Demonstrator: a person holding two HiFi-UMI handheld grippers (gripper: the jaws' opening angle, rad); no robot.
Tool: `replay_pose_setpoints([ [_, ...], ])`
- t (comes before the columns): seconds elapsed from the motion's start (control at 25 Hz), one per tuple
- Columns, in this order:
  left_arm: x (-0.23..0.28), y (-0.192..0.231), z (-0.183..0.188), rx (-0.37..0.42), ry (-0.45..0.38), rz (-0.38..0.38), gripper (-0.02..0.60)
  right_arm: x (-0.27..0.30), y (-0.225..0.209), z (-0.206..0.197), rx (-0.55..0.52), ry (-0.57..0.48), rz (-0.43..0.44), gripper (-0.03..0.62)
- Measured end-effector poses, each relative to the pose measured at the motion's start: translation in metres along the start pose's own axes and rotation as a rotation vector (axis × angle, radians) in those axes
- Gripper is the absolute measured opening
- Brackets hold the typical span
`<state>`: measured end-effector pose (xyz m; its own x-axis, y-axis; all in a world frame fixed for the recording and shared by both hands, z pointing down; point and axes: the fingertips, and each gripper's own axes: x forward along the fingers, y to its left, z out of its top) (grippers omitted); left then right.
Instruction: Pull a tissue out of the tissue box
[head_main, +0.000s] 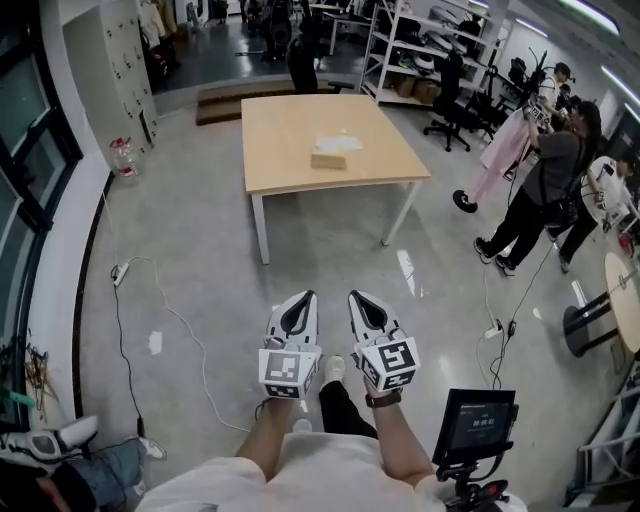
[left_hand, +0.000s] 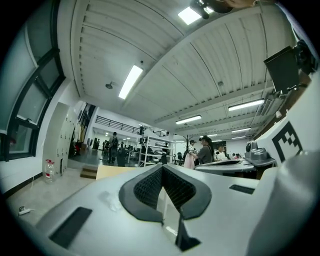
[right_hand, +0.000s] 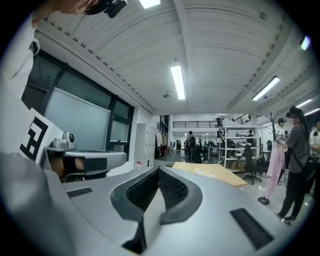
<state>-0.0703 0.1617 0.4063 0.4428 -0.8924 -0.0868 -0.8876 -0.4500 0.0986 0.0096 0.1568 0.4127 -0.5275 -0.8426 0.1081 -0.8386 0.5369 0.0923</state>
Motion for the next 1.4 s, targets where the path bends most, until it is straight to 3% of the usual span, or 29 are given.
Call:
replay_pose_setpoints([
  [0.2, 0.068, 0.024, -0.003, 0.010, -0.001, -0.019, -0.009, 0.065, -0.048, -0.001, 0.026, -0.011, 0.000, 0.003],
  [0.56, 0.237, 0.048, 0.024, 0.050, -0.055, -0.032, -0.009, 0.176, -0.161, 0.050, -0.023, -0.113, 0.056, 0.003],
  [0.92, 0.344, 0.079, -0.001, 0.036, -0.030, 0.005, -0.011, 0.256, -0.251, 0.023, 0.065, -0.092, 0.086, 0.003],
  [1.12, 0.396, 0.121, -0.019, 0.005, 0.003, 0.013, -0.009, 0.318, -0.277, 0.004, 0.116, -0.066, 0.115, 0.003],
  [1.4, 0.520, 0.206, -0.037, -0.005, 0.005, -0.002, -0.011, 0.450, -0.327, 0.001, 0.103, -0.056, 0.105, 0.003],
])
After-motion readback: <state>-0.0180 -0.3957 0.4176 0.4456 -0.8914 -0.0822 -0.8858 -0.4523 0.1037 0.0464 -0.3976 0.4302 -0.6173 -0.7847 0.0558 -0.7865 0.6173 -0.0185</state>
